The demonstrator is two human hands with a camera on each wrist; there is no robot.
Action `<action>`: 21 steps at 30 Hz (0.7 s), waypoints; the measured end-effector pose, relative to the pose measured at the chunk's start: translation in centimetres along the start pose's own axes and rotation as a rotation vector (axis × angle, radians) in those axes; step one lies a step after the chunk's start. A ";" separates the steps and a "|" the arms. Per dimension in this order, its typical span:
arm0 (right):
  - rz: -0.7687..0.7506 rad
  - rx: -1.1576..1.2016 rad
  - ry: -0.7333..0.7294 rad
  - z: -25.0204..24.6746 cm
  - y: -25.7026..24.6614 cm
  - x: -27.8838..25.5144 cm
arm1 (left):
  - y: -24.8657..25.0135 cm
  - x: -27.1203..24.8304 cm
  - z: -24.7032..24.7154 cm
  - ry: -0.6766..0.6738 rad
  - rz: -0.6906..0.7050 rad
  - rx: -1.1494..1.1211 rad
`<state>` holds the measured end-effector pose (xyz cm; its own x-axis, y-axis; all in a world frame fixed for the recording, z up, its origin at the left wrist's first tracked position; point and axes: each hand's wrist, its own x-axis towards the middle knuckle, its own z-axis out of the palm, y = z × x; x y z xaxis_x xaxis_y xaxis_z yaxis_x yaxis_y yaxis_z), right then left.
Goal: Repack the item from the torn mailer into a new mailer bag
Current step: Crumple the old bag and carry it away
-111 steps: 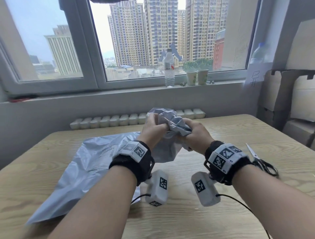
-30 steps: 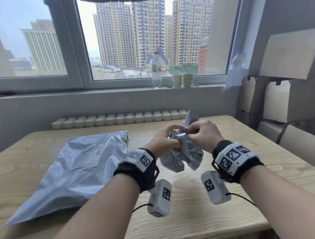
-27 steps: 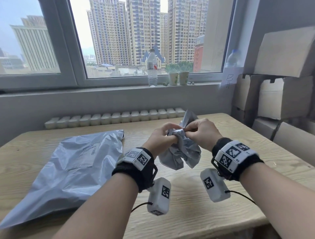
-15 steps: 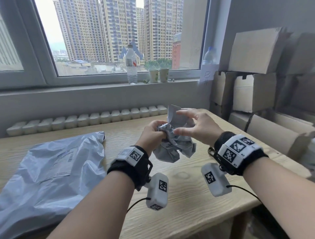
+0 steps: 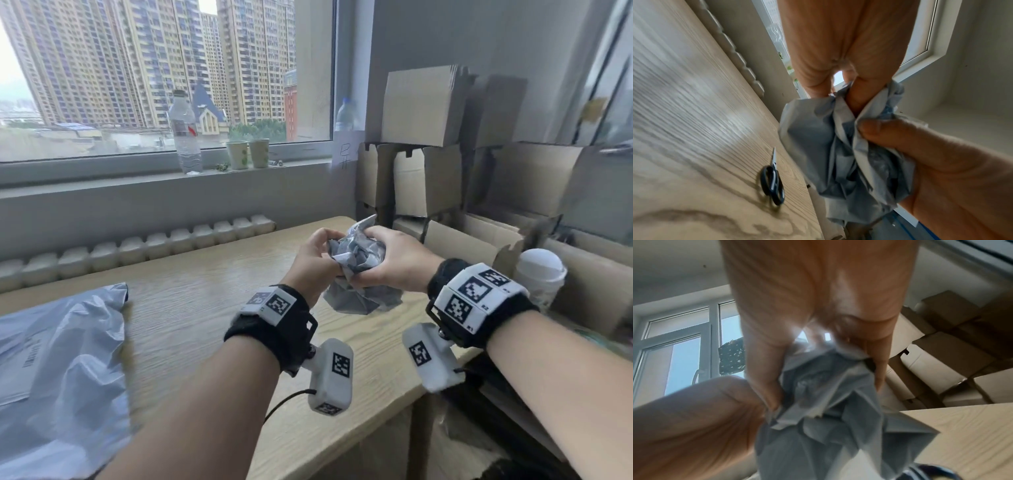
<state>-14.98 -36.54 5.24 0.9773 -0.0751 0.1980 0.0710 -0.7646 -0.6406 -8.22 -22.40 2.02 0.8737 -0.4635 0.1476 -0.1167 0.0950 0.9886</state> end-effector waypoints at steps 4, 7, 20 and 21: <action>0.071 -0.063 0.098 -2.4 2.9 -1.3 | 0.6 0.6 3.8 -0.146 -0.077 0.021; 0.143 -0.126 0.167 -4.6 5.5 -2.9 | 0.9 1.5 7.2 -0.260 -0.094 0.183; 0.452 -0.372 0.199 -12.0 18.2 -11.0 | -3.5 4.4 24.1 -0.505 0.094 0.704; 0.475 -0.366 0.201 -12.3 19.1 -11.6 | -4.4 4.7 25.3 -0.489 0.117 0.747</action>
<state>-27.38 -58.16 -0.21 0.8263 -0.5518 0.1125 -0.4692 -0.7850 -0.4045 -15.51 -47.25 -0.91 0.5586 -0.8259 0.0758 -0.6181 -0.3536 0.7021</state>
